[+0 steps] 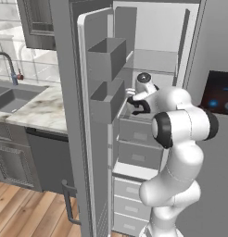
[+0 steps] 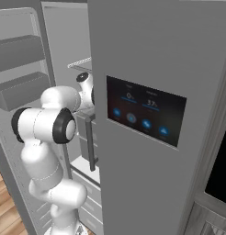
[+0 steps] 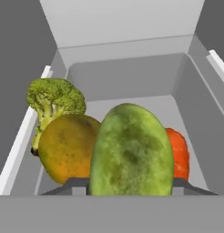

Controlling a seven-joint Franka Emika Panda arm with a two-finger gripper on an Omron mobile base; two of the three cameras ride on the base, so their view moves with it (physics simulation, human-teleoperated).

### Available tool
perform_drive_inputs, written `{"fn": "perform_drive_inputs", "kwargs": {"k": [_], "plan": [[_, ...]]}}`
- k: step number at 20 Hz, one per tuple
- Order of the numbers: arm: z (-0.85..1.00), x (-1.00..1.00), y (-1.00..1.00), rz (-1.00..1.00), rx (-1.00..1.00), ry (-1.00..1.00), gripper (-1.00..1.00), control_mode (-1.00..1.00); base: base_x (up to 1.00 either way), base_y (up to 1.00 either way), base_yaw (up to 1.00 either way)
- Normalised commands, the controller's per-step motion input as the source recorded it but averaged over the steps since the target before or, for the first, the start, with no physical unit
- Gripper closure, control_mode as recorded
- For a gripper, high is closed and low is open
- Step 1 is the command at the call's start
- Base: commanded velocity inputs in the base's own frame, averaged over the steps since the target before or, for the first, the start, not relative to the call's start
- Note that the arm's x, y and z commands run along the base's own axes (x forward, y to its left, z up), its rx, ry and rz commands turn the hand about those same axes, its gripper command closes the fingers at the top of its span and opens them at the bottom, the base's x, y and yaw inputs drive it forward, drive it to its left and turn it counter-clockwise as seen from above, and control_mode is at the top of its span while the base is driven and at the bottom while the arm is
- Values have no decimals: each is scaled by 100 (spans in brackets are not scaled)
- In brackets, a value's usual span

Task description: Take the mango and orange from the highest rack and move them to the second highest rack where the carrot and broccoli are located, to maximize freezer space. Close the freezer door after rearranging.

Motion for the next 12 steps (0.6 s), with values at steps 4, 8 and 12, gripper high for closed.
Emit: {"fn": "perform_drive_inputs", "kwargs": {"k": [4,8,12], "plan": [[-36,23,0,0,0,0,-100,-100,0,0,0],[-10,-16,0,0,0,0,-100,-100,0,0,0],[8,-45,0,0,0,0,-100,-100,0,0,0]]}}
